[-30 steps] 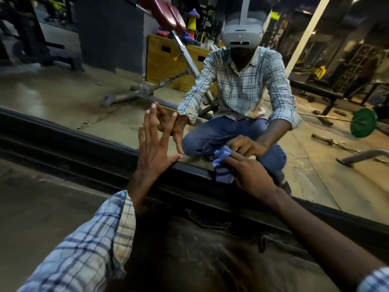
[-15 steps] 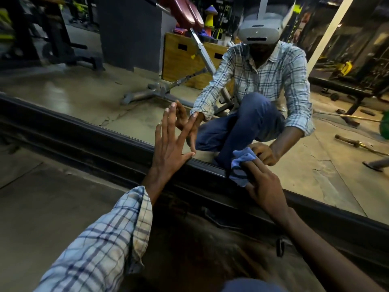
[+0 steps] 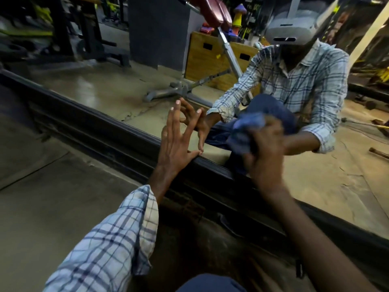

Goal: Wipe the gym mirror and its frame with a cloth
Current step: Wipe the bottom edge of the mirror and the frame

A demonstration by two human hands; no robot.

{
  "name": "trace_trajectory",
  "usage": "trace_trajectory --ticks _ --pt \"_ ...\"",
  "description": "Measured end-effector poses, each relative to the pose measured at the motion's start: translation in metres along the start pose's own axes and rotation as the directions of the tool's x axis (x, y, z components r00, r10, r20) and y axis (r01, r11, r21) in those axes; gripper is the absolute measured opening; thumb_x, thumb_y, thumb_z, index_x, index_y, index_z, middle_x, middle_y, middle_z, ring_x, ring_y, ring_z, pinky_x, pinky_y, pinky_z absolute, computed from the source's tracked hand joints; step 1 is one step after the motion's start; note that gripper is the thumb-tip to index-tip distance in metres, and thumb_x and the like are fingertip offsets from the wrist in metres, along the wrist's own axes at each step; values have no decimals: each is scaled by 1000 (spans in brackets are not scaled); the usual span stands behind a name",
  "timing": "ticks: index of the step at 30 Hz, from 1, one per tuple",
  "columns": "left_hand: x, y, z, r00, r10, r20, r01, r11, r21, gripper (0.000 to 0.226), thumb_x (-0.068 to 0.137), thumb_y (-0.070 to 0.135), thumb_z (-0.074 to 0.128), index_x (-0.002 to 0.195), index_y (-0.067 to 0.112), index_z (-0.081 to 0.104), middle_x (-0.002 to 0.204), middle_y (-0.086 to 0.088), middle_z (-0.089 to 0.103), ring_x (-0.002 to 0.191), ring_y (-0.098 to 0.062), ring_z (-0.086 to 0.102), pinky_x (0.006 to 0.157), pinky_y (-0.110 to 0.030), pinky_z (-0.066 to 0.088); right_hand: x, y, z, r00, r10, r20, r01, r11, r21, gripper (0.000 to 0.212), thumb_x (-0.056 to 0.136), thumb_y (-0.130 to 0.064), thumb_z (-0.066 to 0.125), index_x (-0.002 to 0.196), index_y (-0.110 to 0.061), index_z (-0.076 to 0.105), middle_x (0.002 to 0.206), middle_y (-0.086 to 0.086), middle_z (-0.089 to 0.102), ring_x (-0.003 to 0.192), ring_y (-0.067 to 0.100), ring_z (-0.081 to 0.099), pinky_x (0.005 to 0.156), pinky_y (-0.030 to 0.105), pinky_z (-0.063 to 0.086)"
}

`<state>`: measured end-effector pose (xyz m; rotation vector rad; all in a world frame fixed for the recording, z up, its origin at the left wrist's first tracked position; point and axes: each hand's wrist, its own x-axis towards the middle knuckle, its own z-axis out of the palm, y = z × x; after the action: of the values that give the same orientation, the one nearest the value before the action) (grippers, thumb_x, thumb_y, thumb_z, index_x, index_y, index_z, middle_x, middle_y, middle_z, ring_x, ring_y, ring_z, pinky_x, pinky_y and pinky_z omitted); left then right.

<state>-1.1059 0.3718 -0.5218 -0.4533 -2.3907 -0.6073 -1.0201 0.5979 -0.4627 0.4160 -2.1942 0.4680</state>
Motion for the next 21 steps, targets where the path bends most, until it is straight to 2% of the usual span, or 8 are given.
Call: trace_trajectory --ticks 2,4,7,10,12,15,18,21 --pt "-1 -4 1 1000 1 -4 -1 1000 -7 132 68 53 91 166 35 3 170 -20 -16 158 -40 -5 112 -65 35 -33 -1 35 944 -72 322 79 997 -9 40 88 -13 60 128 -17 65 136 2 59 114 21 62 89 35 57" --pt "0 -10 -1 1000 18 -3 -18 1000 8 134 68 52 91 164 38 -1 170 -20 -16 158 -41 -2 112 -64 36 -42 4 49 881 -102 462 148 987 -65 37 88 -21 54 123 -20 67 131 2 62 105 26 67 68 41 60" --pt "2 -15 -4 999 42 9 -42 999 17 137 66 48 93 163 41 -4 170 -20 -16 158 -41 1 112 -63 37 -15 -2 35 924 -86 372 119 991 -67 48 77 -6 67 124 -18 68 127 8 63 101 29 65 74 37 57" --pt "5 -21 -7 1000 21 7 -21 1000 13 137 65 49 94 163 41 -2 170 -20 -17 158 -41 -2 113 -64 35 32 -14 8 1000 -4 -23 3 999 -42 51 68 8 69 117 -5 70 113 17 65 101 22 52 83 19 36" --pt "6 -27 -7 1000 6 10 -6 1000 6 136 65 51 93 164 39 0 170 -19 -18 158 -39 -5 114 -63 34 45 -20 11 990 48 -135 -50 999 -9 52 68 10 69 118 -2 70 111 19 65 101 21 49 84 11 31" --pt "9 -39 -7 1000 28 -8 -28 1000 -7 133 66 50 93 166 36 6 170 -19 -16 158 -38 -4 113 -62 36 14 -26 58 994 -51 101 52 999 -3 52 76 7 71 127 -7 68 127 14 65 106 19 58 100 10 42" --pt "10 -51 -7 997 77 -21 -77 997 14 130 69 49 90 165 36 4 171 -20 -12 159 -39 0 116 -58 34 -15 -21 95 914 -114 389 133 991 -21 45 83 -2 71 126 -15 69 131 3 62 101 26 67 71 40 60" --pt "12 -62 -5 996 86 -22 -85 996 35 133 67 50 92 165 35 3 171 -20 -13 158 -39 -2 119 -57 27 8 -27 91 944 -89 317 97 995 -9 39 81 -8 66 119 -13 72 126 7 64 98 22 63 77 35 56"
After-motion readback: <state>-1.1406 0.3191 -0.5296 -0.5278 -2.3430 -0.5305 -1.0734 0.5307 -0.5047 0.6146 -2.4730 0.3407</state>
